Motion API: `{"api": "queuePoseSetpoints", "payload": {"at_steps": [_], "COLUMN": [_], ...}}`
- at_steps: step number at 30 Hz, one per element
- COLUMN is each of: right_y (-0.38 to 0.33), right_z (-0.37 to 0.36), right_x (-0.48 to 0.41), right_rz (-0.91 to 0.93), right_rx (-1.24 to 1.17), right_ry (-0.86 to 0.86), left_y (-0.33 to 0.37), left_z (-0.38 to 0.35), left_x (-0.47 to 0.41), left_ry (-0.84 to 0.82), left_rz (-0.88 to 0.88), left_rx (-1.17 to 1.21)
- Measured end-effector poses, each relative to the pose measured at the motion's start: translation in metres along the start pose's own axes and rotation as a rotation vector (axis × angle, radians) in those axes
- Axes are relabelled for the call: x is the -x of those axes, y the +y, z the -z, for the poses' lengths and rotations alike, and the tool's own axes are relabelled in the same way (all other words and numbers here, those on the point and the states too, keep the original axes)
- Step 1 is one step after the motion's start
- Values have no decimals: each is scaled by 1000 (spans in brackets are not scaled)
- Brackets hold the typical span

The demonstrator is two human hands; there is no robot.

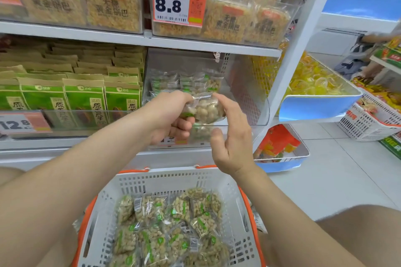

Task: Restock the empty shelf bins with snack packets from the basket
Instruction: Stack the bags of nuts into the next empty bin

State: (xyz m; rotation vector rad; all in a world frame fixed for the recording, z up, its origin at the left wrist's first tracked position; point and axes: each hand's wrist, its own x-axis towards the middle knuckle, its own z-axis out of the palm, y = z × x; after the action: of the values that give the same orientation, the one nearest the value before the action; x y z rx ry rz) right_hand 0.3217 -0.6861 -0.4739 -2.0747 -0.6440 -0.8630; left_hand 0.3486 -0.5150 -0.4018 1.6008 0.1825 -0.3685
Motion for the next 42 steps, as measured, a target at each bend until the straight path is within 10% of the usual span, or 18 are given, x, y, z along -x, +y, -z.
{"api": "queuePoseSetpoints", "payload": {"at_steps": [21, 29, 42], "right_y": [65, 133, 178], "right_z": [-10, -10, -51], "right_x": [-139, -152, -153], "right_rz": [-960, -1102, -927], "right_rx": [-331, -277, 18], "right_ry": [-399, -151, -318], "left_y": [0, -6, -11], "left_z": [-12, -17, -17], "left_x": [-73, -99, -109], "left_ry": [316, 253, 68], "left_rz": [-468, -572, -400], "left_rx": [-494, -1013, -1360]}}
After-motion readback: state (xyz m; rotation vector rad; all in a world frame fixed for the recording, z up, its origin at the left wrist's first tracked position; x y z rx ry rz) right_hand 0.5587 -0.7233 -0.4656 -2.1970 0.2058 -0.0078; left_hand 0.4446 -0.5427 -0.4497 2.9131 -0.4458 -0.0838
